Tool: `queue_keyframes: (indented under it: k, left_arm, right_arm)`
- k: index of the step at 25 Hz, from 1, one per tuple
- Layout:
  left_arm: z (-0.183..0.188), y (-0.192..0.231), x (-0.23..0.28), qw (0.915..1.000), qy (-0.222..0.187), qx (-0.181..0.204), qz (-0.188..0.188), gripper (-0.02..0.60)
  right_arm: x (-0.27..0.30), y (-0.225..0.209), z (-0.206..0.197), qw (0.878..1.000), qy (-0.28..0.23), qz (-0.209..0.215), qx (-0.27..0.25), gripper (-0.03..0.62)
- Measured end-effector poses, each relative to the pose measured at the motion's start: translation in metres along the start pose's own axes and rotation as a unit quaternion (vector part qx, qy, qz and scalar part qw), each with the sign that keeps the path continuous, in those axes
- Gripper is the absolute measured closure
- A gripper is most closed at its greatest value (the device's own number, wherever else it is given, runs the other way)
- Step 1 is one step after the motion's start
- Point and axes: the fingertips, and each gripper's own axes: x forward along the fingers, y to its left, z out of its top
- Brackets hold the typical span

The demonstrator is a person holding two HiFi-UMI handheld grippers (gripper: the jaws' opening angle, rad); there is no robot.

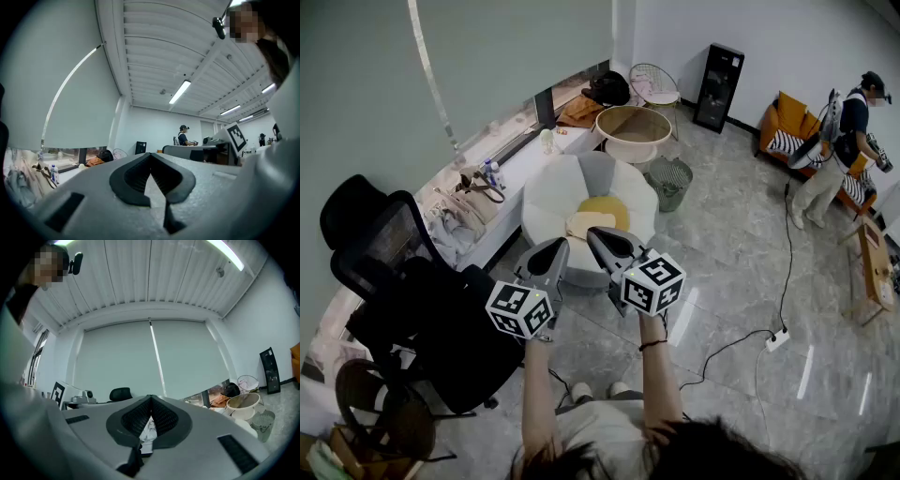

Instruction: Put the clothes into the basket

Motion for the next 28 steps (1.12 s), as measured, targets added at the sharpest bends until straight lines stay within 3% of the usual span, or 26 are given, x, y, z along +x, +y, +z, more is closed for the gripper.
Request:
queue_keyframes:
  k: [22,28]
  left_arm:
    - [-0.012,-0.026,0.033,0.9999,0.011,-0.006,0.002,0.571]
    - [-0.023,-0.056,0.054,0.9998,0.015,-0.013,-0.002,0.571]
  right_arm:
    - [-0.033,-0.04,-0.001,1.0,0.006,-0.007,0.019,0.585]
    - [-0.063,-0.067,0.007,1.0,0.005,-0.022,0.02,0.585]
